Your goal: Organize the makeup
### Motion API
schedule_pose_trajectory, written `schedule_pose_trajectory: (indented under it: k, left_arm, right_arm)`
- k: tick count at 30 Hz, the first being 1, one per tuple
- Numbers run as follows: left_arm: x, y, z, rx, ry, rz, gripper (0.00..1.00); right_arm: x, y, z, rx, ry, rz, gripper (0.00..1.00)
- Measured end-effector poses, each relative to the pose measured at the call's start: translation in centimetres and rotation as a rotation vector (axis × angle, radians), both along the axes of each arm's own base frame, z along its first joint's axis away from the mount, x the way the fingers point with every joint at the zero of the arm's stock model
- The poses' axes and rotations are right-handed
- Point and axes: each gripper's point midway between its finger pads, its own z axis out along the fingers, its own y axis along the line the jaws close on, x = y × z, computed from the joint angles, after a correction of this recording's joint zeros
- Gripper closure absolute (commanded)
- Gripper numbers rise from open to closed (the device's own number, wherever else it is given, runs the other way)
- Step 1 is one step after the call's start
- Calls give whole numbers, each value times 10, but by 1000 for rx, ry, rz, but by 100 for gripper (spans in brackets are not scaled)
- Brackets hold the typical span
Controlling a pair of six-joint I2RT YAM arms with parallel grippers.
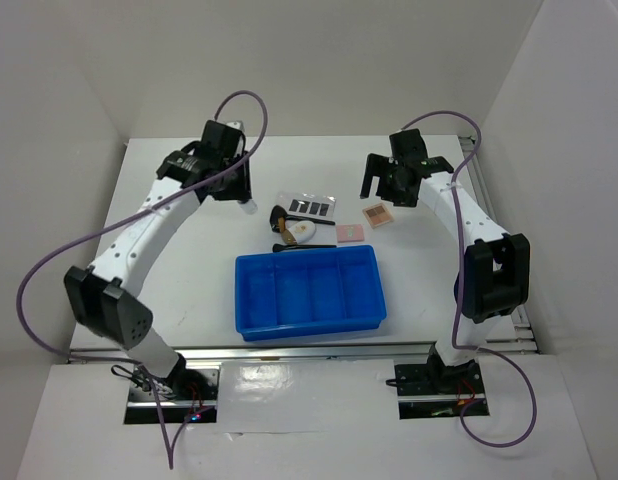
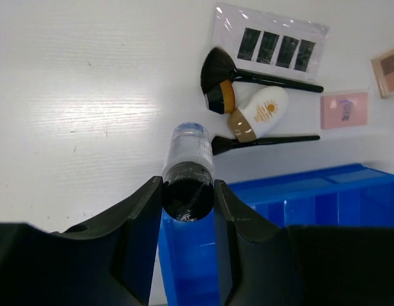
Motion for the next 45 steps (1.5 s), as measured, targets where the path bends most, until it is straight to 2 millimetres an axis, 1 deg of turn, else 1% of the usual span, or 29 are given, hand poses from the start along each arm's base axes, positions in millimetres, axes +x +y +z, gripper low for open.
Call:
schedule_pose_trajectory:
  k: [2,5,9,11,15,18,23,26,29,41,43,44,45]
  left_arm:
    - [-16,3,13,-22,-20,-11,100]
    - [-49,6,16,-44,-2,-42,100]
    - [-93,-4,3,-54,84,-122,100]
    - [-110,-10,-3,-52,126,-161,100]
    - [-136,-17,-16,-51,201,-219,100]
    - [-153,-18,-28,-50,253,-247,100]
    - [-180,-16,-52,-52,359,-280,100]
    - [-188,-18,-62,-62,400,-295,100]
    - [-192,-23,-66,-79,422,-311,100]
    - [-186,-30,-102,-38,555,-299,100]
    - [-184,-31,-109,-27,575,-295,88]
    - [-182,-31,-112,-23,581,-294,74]
    - [-181,-31,-115,-18,588,-293,67]
  right_arm:
    - [0,0,0,0,0,0,0]
    - [0,0,0,0,1,0,0]
    - [0,0,0,1,1,1,0]
    - [0,0,0,1,1,1,0]
    - [-1,1,0,6,3,5,0]
    - [-1,1,0,7,3,6,0]
    - [-1,3,0,16,6,8,0]
    - [-2,3,-1,17,8,9,0]
    - [-2,3,-1,17,8,9,0]
    - [-2,3,-1,16,7,9,0]
    - [-2,3,-1,16,8,8,0]
    - [-2,3,-2,15,9,8,0]
    - [-2,3,-2,14,10,8,0]
